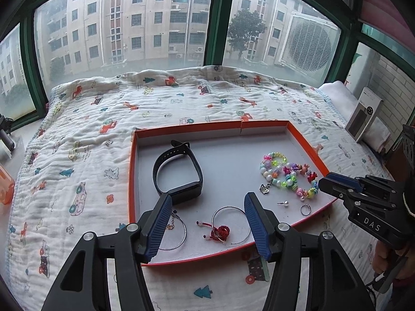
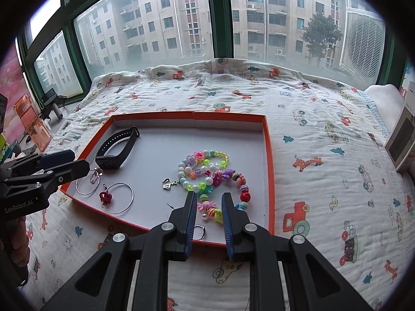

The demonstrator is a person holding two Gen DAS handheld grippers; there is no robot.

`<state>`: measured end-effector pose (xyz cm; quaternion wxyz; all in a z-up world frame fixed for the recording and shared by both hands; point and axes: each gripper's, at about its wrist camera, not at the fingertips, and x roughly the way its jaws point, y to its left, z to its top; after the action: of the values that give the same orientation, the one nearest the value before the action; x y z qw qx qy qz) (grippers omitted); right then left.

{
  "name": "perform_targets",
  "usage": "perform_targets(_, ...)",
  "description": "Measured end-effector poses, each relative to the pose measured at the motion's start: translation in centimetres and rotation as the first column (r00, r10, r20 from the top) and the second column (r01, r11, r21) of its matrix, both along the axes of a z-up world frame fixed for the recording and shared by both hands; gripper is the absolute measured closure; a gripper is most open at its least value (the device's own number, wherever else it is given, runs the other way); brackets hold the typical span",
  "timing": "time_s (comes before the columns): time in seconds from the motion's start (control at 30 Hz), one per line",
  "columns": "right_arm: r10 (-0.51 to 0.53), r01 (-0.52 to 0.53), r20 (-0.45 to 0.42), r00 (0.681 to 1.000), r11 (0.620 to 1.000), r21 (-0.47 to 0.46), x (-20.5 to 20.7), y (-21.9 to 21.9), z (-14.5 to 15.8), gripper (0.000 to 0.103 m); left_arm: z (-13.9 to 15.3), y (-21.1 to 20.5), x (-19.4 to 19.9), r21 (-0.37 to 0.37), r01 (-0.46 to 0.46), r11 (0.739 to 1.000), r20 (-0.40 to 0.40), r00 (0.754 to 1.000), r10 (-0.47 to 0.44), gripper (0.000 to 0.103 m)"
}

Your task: Organize jewelry

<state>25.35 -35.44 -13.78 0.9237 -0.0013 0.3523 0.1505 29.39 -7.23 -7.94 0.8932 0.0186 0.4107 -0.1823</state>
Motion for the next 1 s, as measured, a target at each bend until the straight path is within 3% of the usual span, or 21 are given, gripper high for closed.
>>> perform_targets(0.37, -0.017, 0.019, 0.077, 0.997, 0.999, -0.031, -4.4, 0.7, 3.5, 0.06, 4.2, 1.4, -4.7, -0.028, -0.031, 0.999, 0.041, 0.999, 0.033, 0.037)
perform_targets(0.7, -0.052, 0.053, 0.079, 0.996, 0.998, -0.014, -8.4, 0.4, 5.1, 0.059, 7.6, 3.2, -11.0, -0.037, -0.084, 0.996, 0.079, 0.993, 0.087, 0.022)
perform_targets(1.0, -0.057, 0.058, 0.098, 0.994, 0.998, 0.001, -12.0, 0.3, 5.9, 0.059, 9.9, 4.7, -16.9, -0.032, -0.12, 0.992, 0.124, 0.985, 0.123, 0.019)
